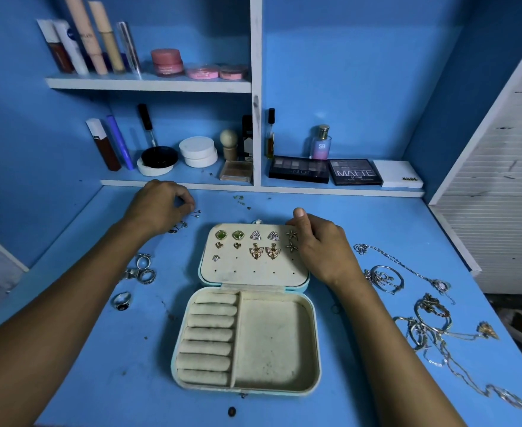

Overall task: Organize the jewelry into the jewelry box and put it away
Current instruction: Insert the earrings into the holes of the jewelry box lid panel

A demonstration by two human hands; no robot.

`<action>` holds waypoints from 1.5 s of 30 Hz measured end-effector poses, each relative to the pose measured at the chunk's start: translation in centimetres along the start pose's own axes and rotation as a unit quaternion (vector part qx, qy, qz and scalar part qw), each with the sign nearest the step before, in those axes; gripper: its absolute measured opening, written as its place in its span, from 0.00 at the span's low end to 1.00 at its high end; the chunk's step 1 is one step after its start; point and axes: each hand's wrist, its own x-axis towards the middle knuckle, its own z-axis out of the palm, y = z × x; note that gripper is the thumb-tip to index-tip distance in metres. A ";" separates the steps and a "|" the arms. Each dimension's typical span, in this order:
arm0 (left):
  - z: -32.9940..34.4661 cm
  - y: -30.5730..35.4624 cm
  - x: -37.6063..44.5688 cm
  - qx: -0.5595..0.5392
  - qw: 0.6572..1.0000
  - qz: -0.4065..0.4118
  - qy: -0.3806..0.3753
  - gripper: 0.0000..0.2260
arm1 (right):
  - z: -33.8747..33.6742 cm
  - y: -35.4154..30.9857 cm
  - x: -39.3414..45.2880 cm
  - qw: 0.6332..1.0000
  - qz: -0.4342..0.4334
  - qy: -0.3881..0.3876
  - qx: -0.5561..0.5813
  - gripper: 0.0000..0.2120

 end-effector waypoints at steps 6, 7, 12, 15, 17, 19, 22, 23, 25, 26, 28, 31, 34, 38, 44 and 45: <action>-0.6 1.1 -0.3 -0.050 0.998 -0.019 0.044 0.04 | 0.0 0.1 0.0 1.000 -0.002 0.000 -0.002 0.25; -0.7 1.2 -0.4 -0.059 0.997 -0.017 0.046 0.03 | 0.0 0.1 0.0 1.000 -0.002 0.000 -0.002 0.25; -1.1 1.6 -0.9 -0.110 0.993 0.005 0.050 0.04 | 0.0 0.1 0.1 1.000 0.000 -0.002 -0.005 0.25; -1.4 2.1 -1.5 -0.138 0.989 0.011 0.054 0.06 | 0.0 0.2 0.1 1.000 -0.001 -0.001 -0.007 0.25; -1.5 2.5 -1.9 -0.144 0.988 0.017 0.059 0.06 | 0.0 0.2 0.1 1.000 0.000 -0.001 -0.005 0.25; -1.7 2.9 -2.4 -0.151 0.986 0.022 0.062 0.07 | 0.0 0.2 0.1 1.000 0.001 -0.003 -0.007 0.25; -2.1 3.8 -3.5 -0.181 0.982 0.031 0.047 0.08 | 0.0 0.1 0.1 1.000 0.000 -0.005 -0.007 0.25; -2.2 4.1 -4.0 -0.193 0.980 0.036 0.039 0.08 | 0.0 0.1 0.1 1.000 0.000 -0.004 -0.006 0.25; -2.2 4.7 -5.0 -0.207 0.976 0.052 0.031 0.08 | 0.0 0.0 0.0 1.000 -0.001 -0.003 -0.005 0.25; -2.2 5.0 -5.5 -0.213 0.975 0.061 0.028 0.07 | -0.1 0.0 0.0 1.000 -0.001 -0.003 -0.006 0.25; -2.3 5.5 -6.3 -0.226 0.971 0.076 0.022 0.07 | -0.1 0.0 0.0 1.000 -0.002 -0.004 -0.007 0.26; -2.2 5.9 -7.3 -0.222 0.971 0.093 0.010 0.07 | -0.1 -0.1 0.0 1.000 -0.003 -0.003 -0.008 0.25; -1.9 6.2 -8.1 -0.233 0.968 0.094 0.012 0.09 | -0.1 -0.1 0.0 1.000 -0.003 -0.003 -0.008 0.26; -1.4 6.9 -8.9 -0.297 0.953 0.067 0.008 0.08 | -0.1 0.0 0.0 1.000 0.001 -0.006 -0.007 0.26; -1.0 7.3 -9.7 -0.354 0.935 0.034 -0.010 0.10 | -0.1 0.0 0.0 1.000 0.001 -0.007 -0.005 0.26; -1.1 7.5 -9.8 -0.358 0.933 0.046 -0.011 0.10 | -0.1 -0.1 -0.1 1.000 0.001 -0.009 -0.004 0.26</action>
